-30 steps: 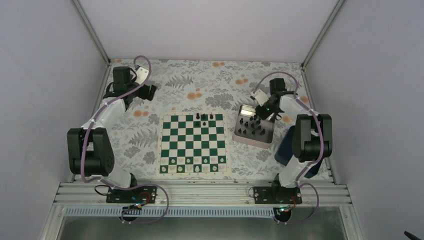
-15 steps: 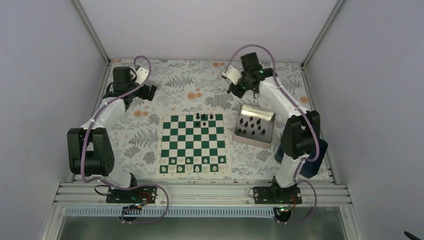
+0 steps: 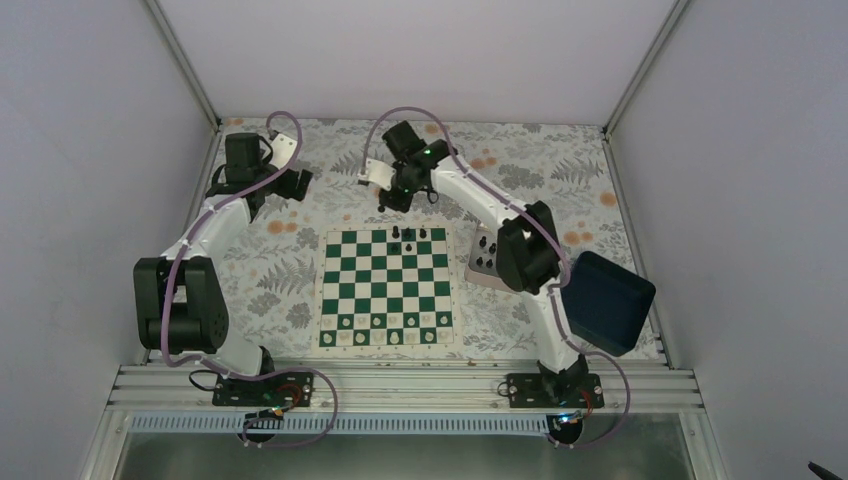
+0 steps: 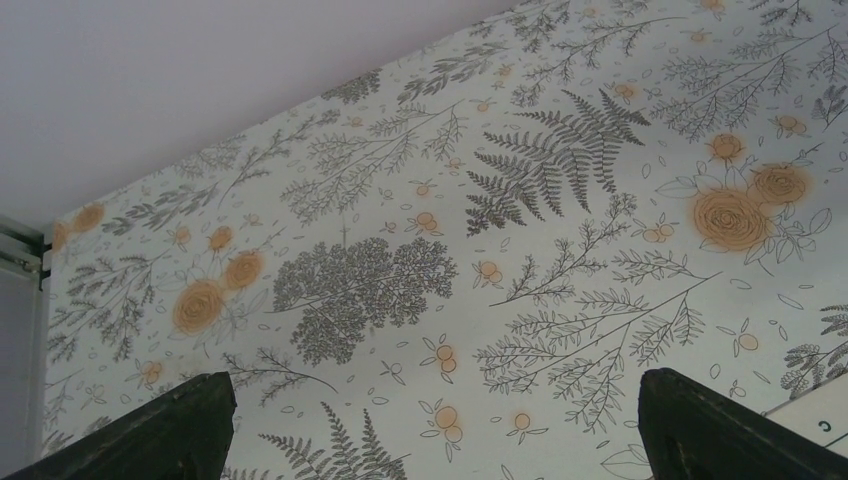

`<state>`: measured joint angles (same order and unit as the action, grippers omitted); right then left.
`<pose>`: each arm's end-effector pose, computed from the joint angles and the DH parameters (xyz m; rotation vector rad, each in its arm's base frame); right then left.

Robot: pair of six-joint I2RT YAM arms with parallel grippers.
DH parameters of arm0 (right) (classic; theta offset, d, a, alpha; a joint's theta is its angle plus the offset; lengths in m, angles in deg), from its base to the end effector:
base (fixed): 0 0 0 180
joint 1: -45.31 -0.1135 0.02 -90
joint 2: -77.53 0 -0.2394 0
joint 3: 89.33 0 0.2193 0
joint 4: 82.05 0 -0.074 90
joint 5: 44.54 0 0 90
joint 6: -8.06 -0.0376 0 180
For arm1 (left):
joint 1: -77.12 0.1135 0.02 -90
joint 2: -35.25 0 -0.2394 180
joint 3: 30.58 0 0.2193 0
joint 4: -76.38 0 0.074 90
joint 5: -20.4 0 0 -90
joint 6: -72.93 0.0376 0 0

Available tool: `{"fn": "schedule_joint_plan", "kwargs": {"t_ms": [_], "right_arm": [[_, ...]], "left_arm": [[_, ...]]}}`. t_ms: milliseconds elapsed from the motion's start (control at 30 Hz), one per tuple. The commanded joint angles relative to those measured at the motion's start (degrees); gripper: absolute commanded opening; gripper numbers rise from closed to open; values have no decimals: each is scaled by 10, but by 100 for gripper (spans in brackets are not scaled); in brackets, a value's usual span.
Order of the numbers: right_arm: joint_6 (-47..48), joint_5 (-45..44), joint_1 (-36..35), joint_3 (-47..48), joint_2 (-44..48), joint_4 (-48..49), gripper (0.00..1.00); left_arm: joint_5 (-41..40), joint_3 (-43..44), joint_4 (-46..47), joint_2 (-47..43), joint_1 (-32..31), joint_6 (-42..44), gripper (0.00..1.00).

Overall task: Set up the chess pieces on the board
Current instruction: Place the chess piece on the chessboard.

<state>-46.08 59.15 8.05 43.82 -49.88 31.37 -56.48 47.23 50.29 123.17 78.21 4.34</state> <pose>0.3428 0.2720 0.2291 -1.6253 2.0544 0.3226 0.3166 -0.0025 0.2489 0.5098 2.1235 -0.0301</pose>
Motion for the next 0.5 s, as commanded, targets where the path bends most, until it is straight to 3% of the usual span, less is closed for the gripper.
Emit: {"fn": "schedule_joint_plan", "kwargs": {"t_ms": [0,467], "right_arm": [[9,13,-23,39,-34,-15,4],[18,-10,-54,31,-81,-18,6]], "left_arm": [[-6,5,6,-19,1,-1,100],[-2,0,9,-21,3,0,100]]}}
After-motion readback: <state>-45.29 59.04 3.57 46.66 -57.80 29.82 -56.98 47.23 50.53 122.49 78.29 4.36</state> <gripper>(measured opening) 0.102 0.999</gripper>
